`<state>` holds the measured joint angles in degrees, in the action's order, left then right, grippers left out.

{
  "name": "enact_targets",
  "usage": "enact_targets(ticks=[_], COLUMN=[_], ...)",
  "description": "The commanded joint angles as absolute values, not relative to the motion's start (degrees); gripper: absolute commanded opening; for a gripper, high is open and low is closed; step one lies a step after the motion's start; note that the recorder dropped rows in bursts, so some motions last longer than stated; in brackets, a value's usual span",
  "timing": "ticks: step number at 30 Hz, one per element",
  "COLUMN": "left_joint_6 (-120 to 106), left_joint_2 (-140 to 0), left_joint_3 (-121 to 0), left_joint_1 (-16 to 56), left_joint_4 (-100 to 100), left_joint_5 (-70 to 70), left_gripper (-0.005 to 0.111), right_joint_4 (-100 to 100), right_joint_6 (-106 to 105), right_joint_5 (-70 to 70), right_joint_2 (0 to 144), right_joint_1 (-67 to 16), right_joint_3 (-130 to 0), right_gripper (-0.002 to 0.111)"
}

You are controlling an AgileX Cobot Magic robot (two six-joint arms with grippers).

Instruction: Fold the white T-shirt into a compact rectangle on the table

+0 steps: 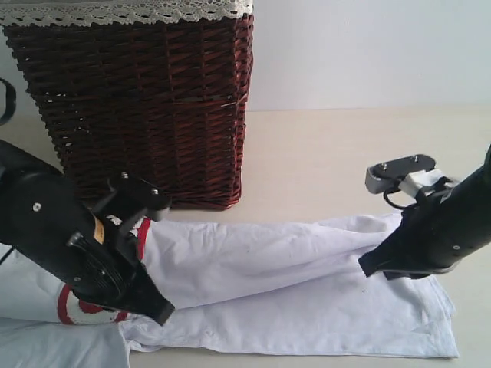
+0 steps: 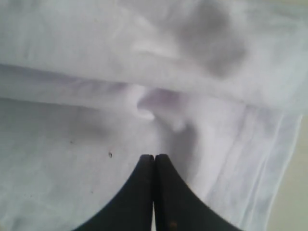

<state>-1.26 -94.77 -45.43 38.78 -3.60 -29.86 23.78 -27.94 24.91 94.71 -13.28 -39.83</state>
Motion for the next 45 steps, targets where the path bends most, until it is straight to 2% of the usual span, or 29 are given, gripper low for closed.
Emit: enact_targets(ticks=[1,5,9,12,18,23,26,28,31,38,45], left_joint_6=[1.5,1.5,1.5,1.1,-1.2,-1.2,-1.2,-1.2,-1.2,-14.0,-16.7], left_joint_2=[-94.6,-94.6,-94.6,-94.6,-93.2,-86.4,-79.8,-77.7,-78.0,-86.1,-94.0], left_joint_3=[-45.5,-45.5,-45.5,-45.5,-45.5,-45.5,-45.5,-45.5,-45.5,-42.6,-42.6], left_joint_1=[33.5,33.7,33.8,33.9,36.5,37.2,37.2,37.2,37.2,37.8,40.8], left_joint_4=[-3.9,-4.0,-4.2,-5.3,-6.5,-6.1,-6.0,-6.0,-5.7,-18.0,-20.4], left_joint_5=[-31.1,-32.7,-32.4,-32.8,-37.7,-41.7,-41.5,-41.5,-41.7,-43.6,-39.5], left_gripper=[0.0,0.0,0.0,0.0,0.0,0.0,0.0,0.0,0.0,0.0,0.0], right_joint_4=[22.9,22.0,20.2,11.7,2.4,-12.3,-24.1,-24.8,-19.5,-16.8,-21.3], right_joint_6=[-26.8,-25.1,-22.7,-13.4,-0.7,15.6,26.4,26.1,20.9,17.0,16.2], right_joint_5=[24.3,24.0,32.6,40.3,43.3,45.7,58.2,61.3,56.8,52.1,56.9], right_joint_2=[101.3,107.0,110.0,109.9,109.9,109.9,109.9,109.8,107.1,99.9,93.4], right_joint_1=[-13.3,-13.3,-13.3,-13.3,-13.3,-13.3,-13.3,-13.3,-13.3,-13.3,-13.3], right_joint_3=[-39.8,-39.8,-40.1,-40.0,-37.1,-37.0,-37.7,-38.3,-39.2,-40.1,-40.4], right_gripper=[0.0,0.0,0.0,0.0,0.0,0.0,0.0,0.0,0.0,0.0,0.0])
